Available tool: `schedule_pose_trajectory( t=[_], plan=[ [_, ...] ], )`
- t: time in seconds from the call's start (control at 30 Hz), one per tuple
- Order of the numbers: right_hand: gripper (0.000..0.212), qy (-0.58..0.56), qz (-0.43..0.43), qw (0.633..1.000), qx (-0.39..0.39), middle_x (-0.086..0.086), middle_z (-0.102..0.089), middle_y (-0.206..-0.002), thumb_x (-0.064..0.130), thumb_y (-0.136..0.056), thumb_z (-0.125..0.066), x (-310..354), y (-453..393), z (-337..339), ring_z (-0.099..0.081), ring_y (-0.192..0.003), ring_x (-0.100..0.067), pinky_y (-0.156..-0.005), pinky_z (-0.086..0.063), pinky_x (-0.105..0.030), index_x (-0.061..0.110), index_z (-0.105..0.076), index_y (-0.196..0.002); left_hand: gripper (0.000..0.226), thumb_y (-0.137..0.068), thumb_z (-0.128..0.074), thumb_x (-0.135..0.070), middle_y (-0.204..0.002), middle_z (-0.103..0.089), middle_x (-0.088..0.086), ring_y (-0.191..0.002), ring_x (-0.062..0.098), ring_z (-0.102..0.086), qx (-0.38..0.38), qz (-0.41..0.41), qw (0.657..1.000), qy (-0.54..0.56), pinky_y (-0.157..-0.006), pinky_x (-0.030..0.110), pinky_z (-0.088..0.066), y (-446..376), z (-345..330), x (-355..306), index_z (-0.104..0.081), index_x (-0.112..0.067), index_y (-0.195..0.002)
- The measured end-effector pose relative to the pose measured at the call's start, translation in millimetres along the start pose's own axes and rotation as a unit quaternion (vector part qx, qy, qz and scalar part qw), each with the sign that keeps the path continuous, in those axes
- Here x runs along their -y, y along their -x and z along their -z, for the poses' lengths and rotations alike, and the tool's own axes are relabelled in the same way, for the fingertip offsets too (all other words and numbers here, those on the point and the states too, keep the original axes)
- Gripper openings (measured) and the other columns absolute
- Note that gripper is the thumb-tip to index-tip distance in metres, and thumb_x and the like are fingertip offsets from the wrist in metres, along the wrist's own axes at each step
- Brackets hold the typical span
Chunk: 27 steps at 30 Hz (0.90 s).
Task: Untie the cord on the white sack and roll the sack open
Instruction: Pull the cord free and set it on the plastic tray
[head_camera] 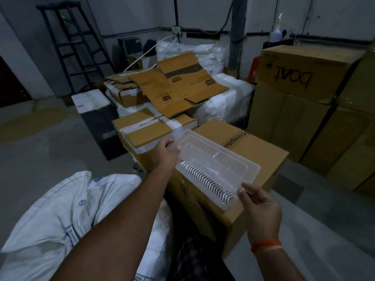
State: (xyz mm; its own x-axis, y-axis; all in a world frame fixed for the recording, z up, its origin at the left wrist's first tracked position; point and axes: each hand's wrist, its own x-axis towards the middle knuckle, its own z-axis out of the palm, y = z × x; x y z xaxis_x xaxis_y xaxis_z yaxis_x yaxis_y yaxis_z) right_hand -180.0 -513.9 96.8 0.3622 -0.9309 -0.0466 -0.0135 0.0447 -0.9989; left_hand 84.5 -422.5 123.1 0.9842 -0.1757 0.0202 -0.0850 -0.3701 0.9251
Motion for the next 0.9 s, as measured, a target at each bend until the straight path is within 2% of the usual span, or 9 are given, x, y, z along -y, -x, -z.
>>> schedule_pose_trajectory(
  t=[0.17, 0.3, 0.43, 0.6, 0.77, 0.9],
  plan=[
    [0.013, 0.086, -0.003, 0.996, -0.013, 0.018, -0.072, -0.082, 0.022, -0.084, -0.08, -6.2, 12.5, -4.1, -0.069, -0.08, 0.002, -0.082, -0.06, -0.03, 0.029, -0.078, -0.095, 0.032, -0.094, -0.077, -0.02, -0.129, -0.073, 0.006, -0.118, 0.03, -0.067, 0.019, -0.039, 0.994, -0.104, -0.103, 0.047, -0.056, 2.4, 11.8, 19.1, -0.071, -0.017, -0.126],
    [0.011, 0.128, -0.013, 0.992, -0.005, 0.014, -0.073, -0.083, 0.021, -0.085, -0.079, -12.5, 16.9, -10.2, -0.068, -0.078, 0.002, -0.081, -0.061, -0.029, 0.024, -0.079, -0.095, 0.034, -0.094, -0.076, -0.017, -0.126, -0.075, 0.011, -0.115, 0.033, -0.068, 0.018, -0.039, 0.99, -0.131, -0.102, 0.049, -0.057, 1.1, 13.0, 31.7, -0.072, -0.018, -0.128],
    [0.011, 0.164, -0.012, 0.986, -0.005, 0.009, -0.075, -0.083, 0.023, -0.085, -0.078, -17.7, 18.5, -15.0, -0.064, -0.073, 0.006, -0.062, -0.046, -0.009, 0.024, -0.079, -0.095, 0.036, -0.096, -0.074, -0.014, -0.132, -0.073, 0.009, -0.12, 0.032, -0.066, 0.031, -0.045, 0.988, -0.142, -0.106, 0.049, -0.055, -3.3, 10.3, 33.8, -0.071, -0.017, -0.131],
    [0.008, 0.197, 0.013, 0.98, 0.002, 0.007, -0.075, -0.084, 0.025, -0.084, -0.078, -22.5, 18.9, -18.1, -0.063, -0.067, 0.008, -0.055, -0.037, -0.001, 0.028, -0.079, -0.092, 0.037, -0.098, -0.071, -0.018, -0.134, -0.072, 0.008, -0.121, 0.031, -0.066, 0.044, -0.06, 0.983, -0.165, -0.106, 0.046, -0.055, -11.6, 6.7, 34.0, -0.07, -0.017, -0.135],
    [0.009, 0.189, 0.026, 0.982, -0.004, 0.008, -0.074, -0.081, 0.026, -0.085, -0.077, -27.3, 13.3, -17.7, -0.065, -0.07, 0.003, -0.058, -0.042, -0.008, 0.027, -0.08, -0.093, 0.035, -0.097, -0.073, -0.021, -0.134, -0.073, 0.006, -0.12, 0.029, -0.068, 0.056, -0.069, 0.979, -0.183, -0.104, 0.043, -0.056, -17.4, 2.3, 35.4, -0.072, -0.018, -0.133],
    [0.009, 0.167, 0.024, 0.986, -0.002, 0.011, -0.073, -0.079, 0.024, -0.086, -0.076, -32.0, 7.0, -18.3, -0.065, -0.07, 0.002, -0.063, -0.05, -0.015, 0.032, -0.078, -0.091, 0.029, -0.097, -0.073, -0.016, -0.131, -0.074, 0.006, -0.119, 0.028, -0.068, 0.046, -0.036, 0.987, -0.153, -0.103, 0.043, -0.057, -21.6, -0.7, 41.7, -0.073, -0.018, -0.126]
  ],
)
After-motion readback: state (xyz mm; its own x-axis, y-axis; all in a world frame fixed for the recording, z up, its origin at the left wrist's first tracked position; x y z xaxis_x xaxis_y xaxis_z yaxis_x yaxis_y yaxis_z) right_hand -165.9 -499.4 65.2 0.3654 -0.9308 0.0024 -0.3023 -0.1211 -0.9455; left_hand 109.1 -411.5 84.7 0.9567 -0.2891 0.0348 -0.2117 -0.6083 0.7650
